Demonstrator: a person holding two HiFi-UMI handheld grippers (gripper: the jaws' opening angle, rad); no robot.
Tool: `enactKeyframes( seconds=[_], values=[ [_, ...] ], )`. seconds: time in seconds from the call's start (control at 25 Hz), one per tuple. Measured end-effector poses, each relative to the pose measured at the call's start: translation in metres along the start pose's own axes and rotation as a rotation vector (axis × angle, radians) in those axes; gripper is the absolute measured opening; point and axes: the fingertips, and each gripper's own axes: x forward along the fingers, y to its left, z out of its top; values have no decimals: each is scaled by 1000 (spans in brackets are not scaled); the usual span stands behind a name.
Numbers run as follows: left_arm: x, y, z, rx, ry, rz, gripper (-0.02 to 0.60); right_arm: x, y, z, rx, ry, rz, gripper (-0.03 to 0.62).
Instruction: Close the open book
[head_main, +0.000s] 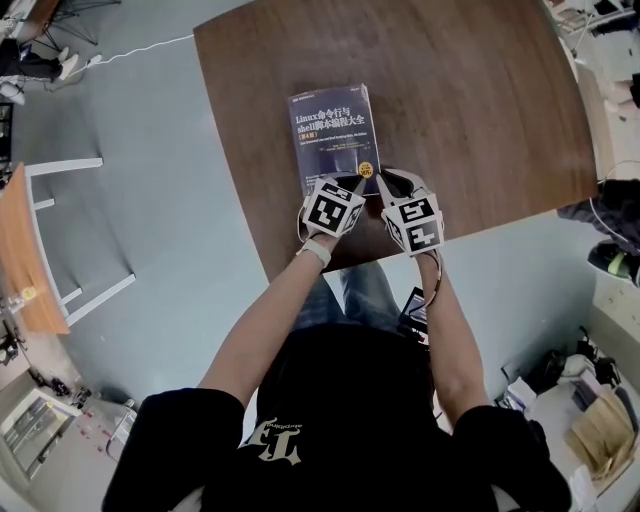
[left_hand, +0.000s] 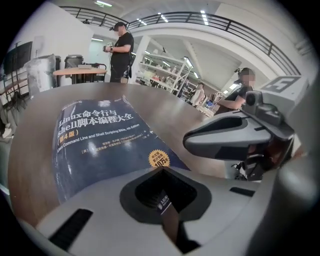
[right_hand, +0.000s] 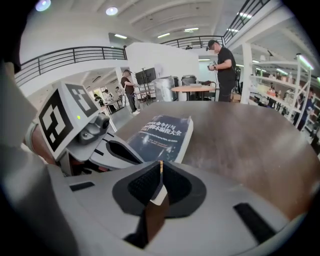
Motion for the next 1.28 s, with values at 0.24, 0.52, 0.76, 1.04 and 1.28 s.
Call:
enactKeyframes(
  seconds=[0.24, 0.52, 0.76, 1.04, 1.28],
  values=[
    [2, -2, -1, 10, 7, 16, 5, 20, 3, -1, -20, 32, 21, 3],
    [1, -2, 0, 17, 1, 15, 5, 37, 1, -17, 12, 91, 19, 3],
    [1, -1, 0, -13, 19, -10, 5, 38, -3, -17, 124, 84, 32, -11],
    [2, 1, -2, 10, 8, 15, 5, 41, -3, -14, 212, 24, 91, -12],
    [1, 0, 0, 6, 7, 10, 5, 41, -4, -12, 207, 6, 91, -14]
  ],
)
